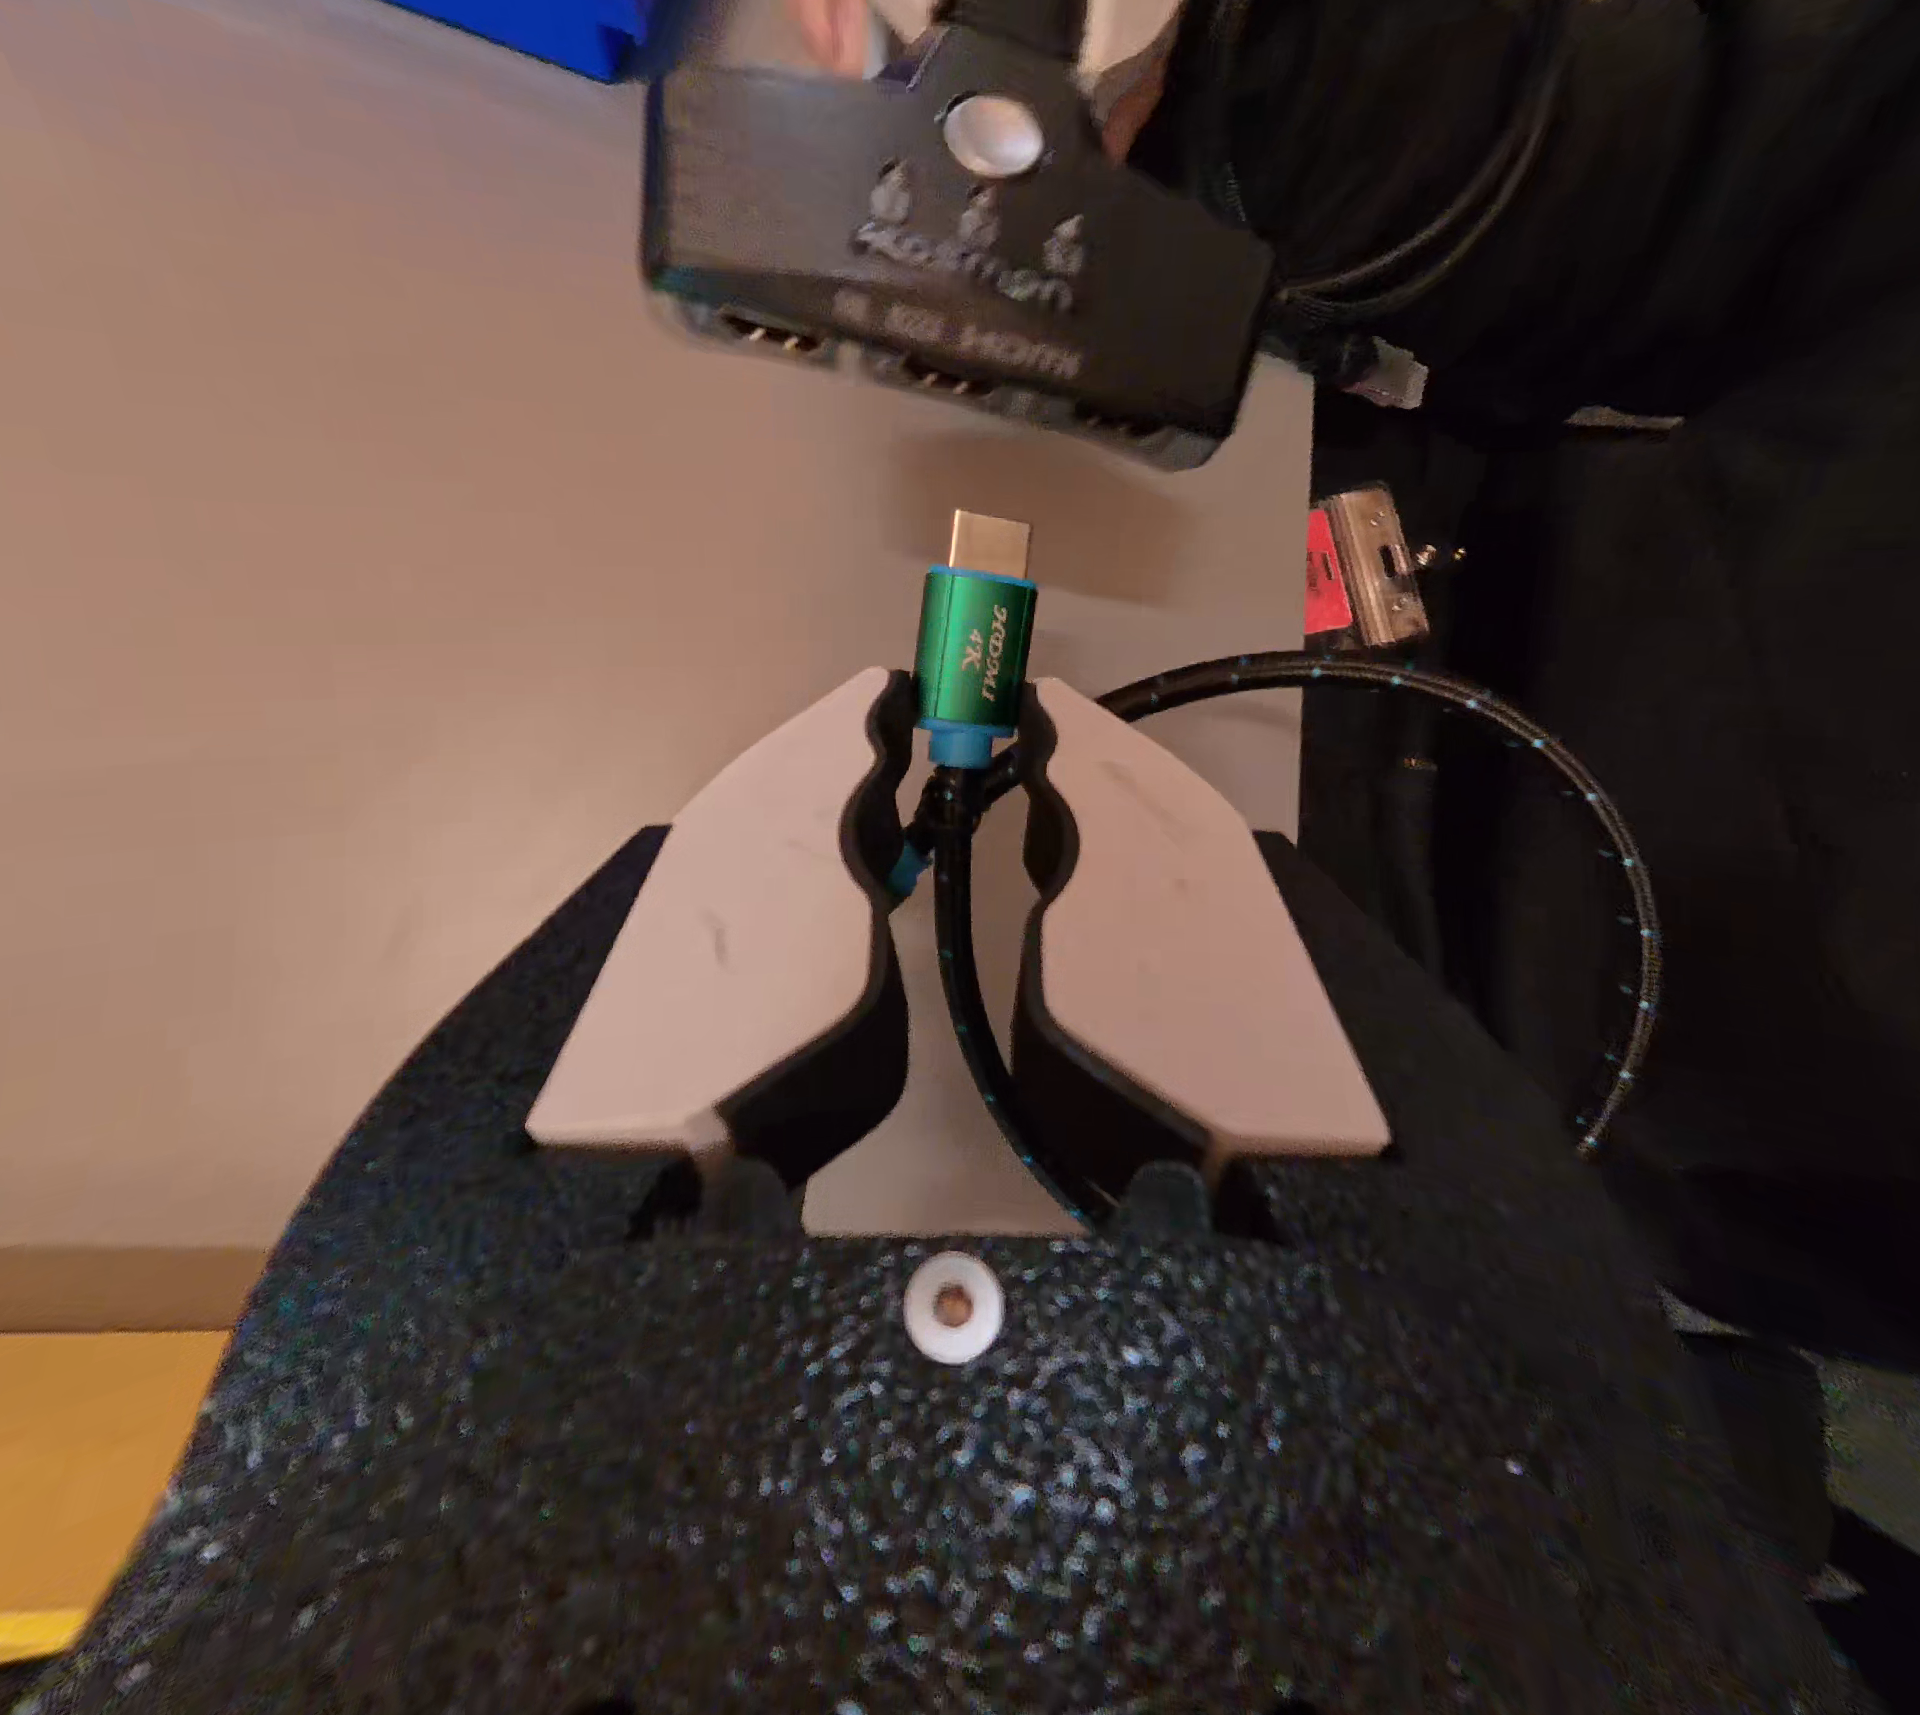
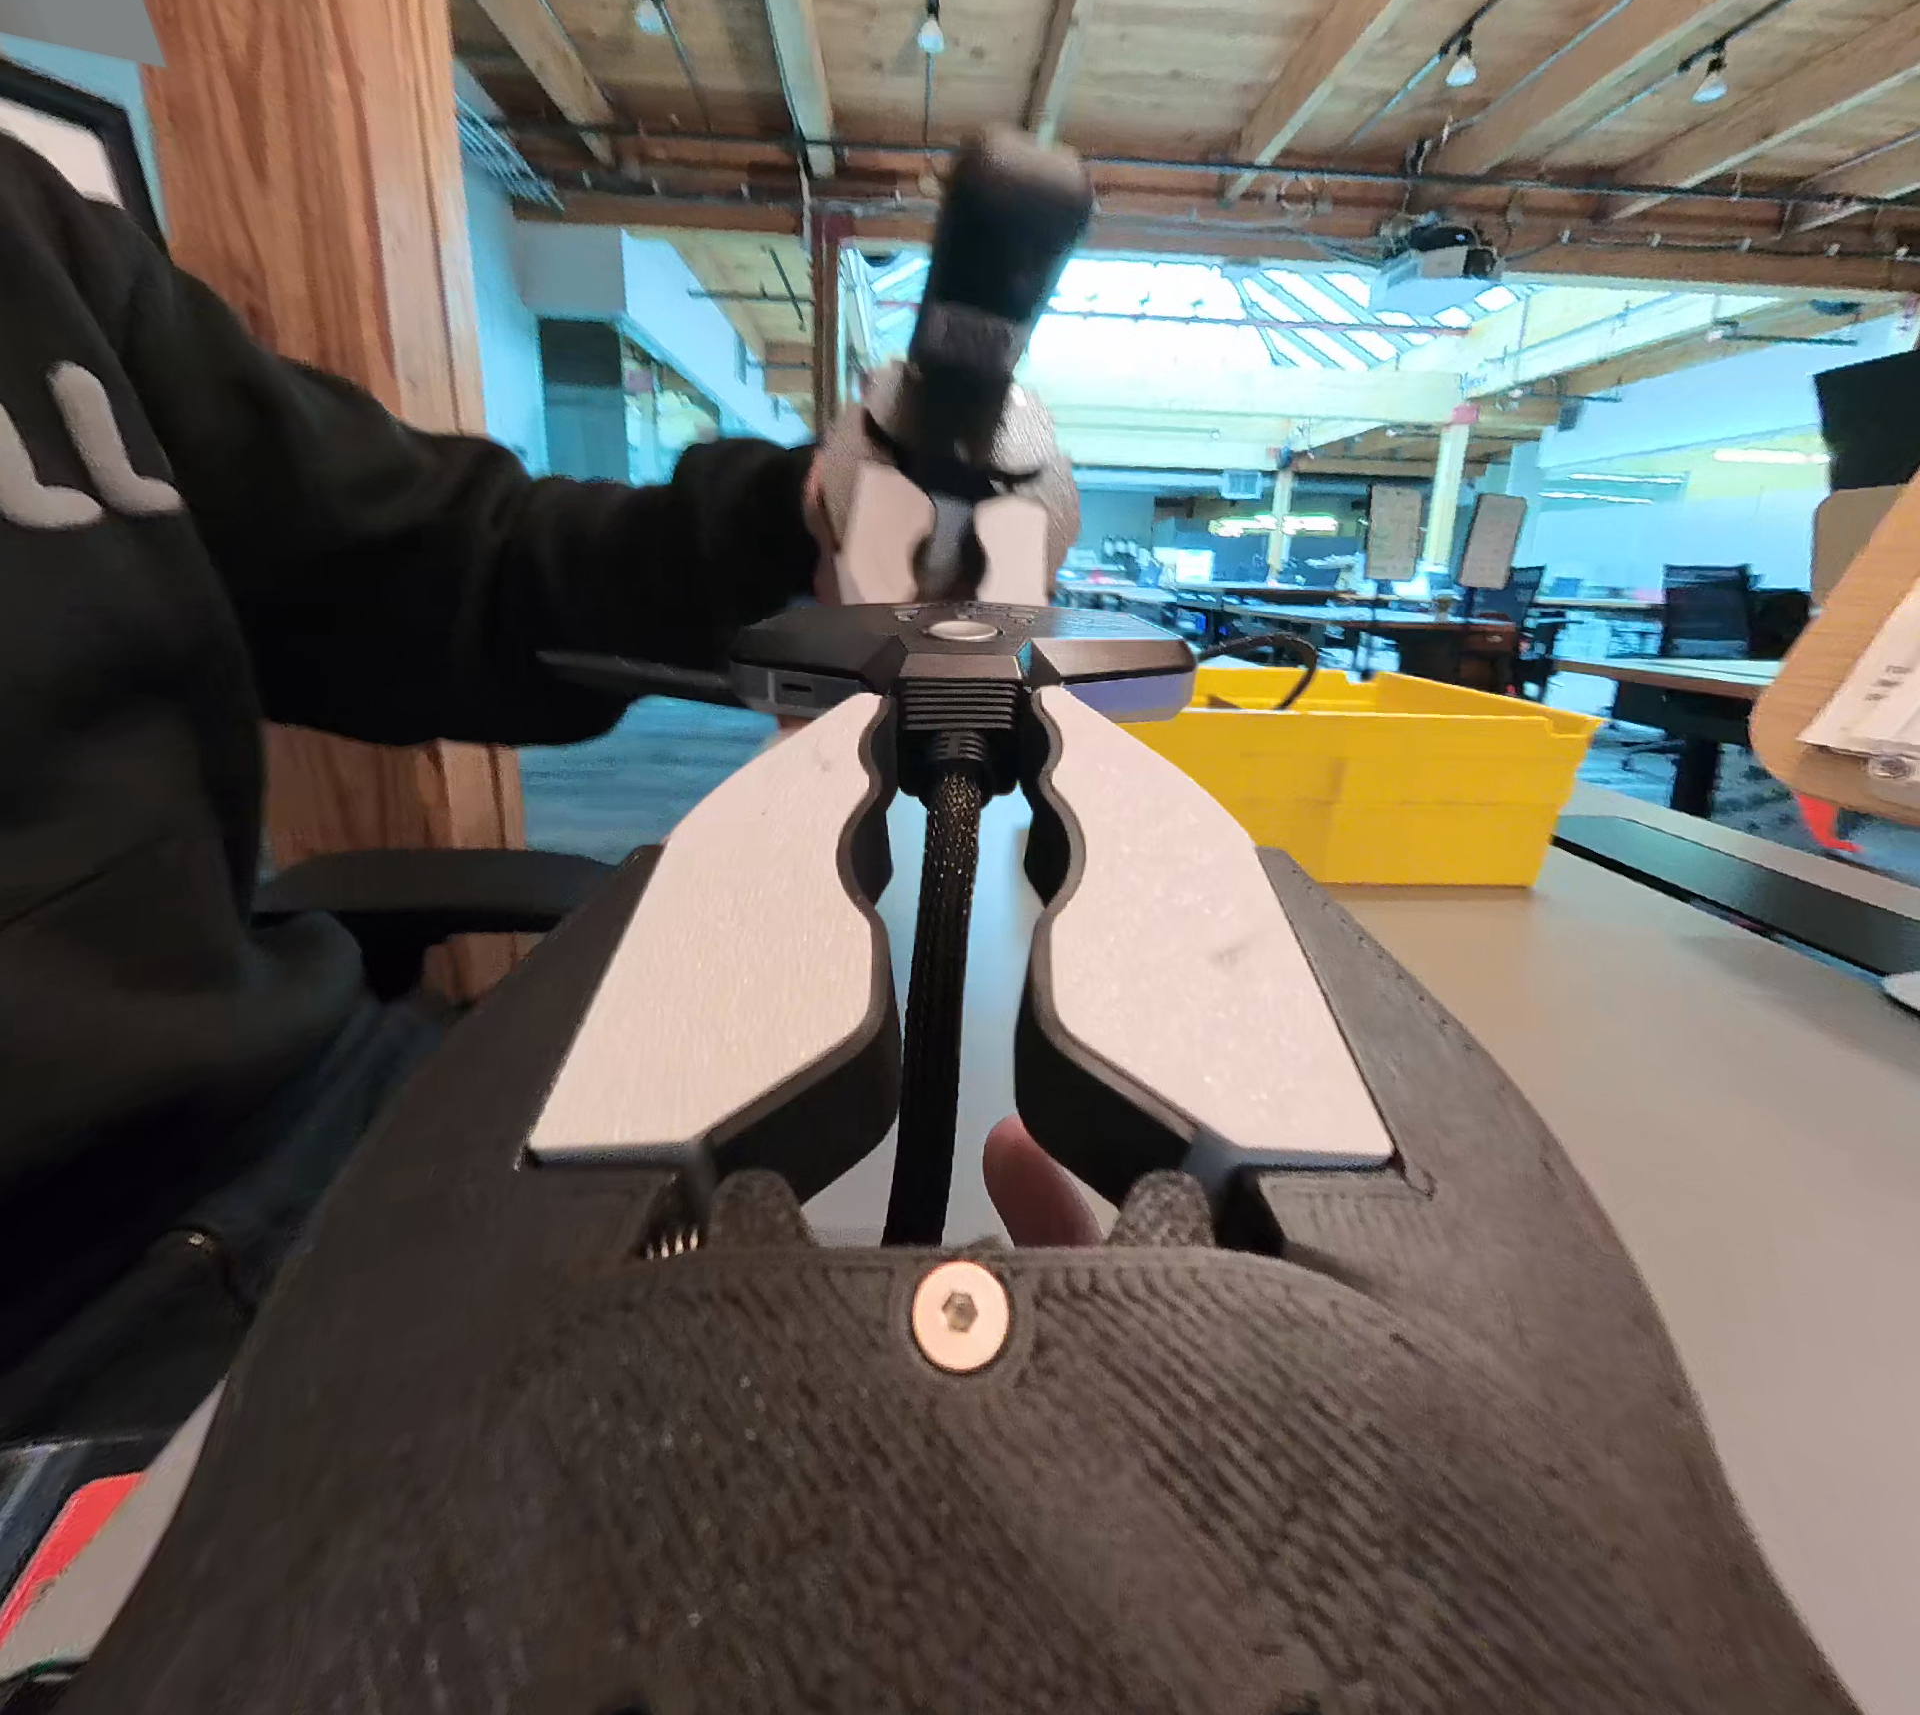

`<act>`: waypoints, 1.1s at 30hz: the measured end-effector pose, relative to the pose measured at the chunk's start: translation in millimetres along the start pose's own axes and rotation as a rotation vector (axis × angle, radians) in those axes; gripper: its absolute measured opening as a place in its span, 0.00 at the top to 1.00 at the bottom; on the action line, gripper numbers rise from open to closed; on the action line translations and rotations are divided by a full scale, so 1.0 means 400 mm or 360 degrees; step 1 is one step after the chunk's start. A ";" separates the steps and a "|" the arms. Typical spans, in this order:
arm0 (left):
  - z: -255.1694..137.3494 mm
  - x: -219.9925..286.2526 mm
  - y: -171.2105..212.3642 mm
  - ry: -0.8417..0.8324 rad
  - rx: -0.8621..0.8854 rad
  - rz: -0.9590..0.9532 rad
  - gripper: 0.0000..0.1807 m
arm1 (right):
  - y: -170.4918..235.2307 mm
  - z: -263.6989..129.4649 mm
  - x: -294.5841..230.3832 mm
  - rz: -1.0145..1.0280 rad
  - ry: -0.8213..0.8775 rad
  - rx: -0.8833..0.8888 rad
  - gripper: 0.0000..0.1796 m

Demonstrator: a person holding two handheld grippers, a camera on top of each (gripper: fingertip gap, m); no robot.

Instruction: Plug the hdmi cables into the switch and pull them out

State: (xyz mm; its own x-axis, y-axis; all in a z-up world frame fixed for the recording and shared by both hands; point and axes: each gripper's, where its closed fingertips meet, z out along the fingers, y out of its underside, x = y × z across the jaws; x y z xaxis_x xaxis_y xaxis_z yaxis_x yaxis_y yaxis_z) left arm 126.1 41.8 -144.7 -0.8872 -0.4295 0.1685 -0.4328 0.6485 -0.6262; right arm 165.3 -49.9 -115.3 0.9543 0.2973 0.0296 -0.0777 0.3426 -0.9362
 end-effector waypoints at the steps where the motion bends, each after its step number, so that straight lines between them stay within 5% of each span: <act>1: -0.001 0.003 -0.004 -0.0007 -0.0013 0.0018 0.89 | 0.003 0.001 0.001 -0.0012 0.0008 -0.0013 0.88; 7: 0.124 -0.078 0.097 -0.0283 -0.0193 0.0092 0.89 | -0.004 -0.008 0.009 -0.0018 0.0042 0.0010 0.88; 12: 0.230 -0.117 0.150 -0.0454 -0.0078 0.0197 0.89 | 0.004 -0.007 0.006 -0.0016 0.0048 -0.0014 0.88; 33: 0.242 -0.160 0.132 -0.0631 -0.0014 0.0253 0.89 | 0.014 0.001 0.009 0.0001 0.0053 -0.0041 0.88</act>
State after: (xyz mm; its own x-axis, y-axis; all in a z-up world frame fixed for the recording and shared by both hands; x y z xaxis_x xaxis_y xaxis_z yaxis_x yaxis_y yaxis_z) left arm 175.5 42.7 -262.3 -0.8138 -0.5309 -0.2364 -0.2985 0.7308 -0.6138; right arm 168.0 -46.6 -120.4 0.9633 0.2677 0.0175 -0.0715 0.3191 -0.9450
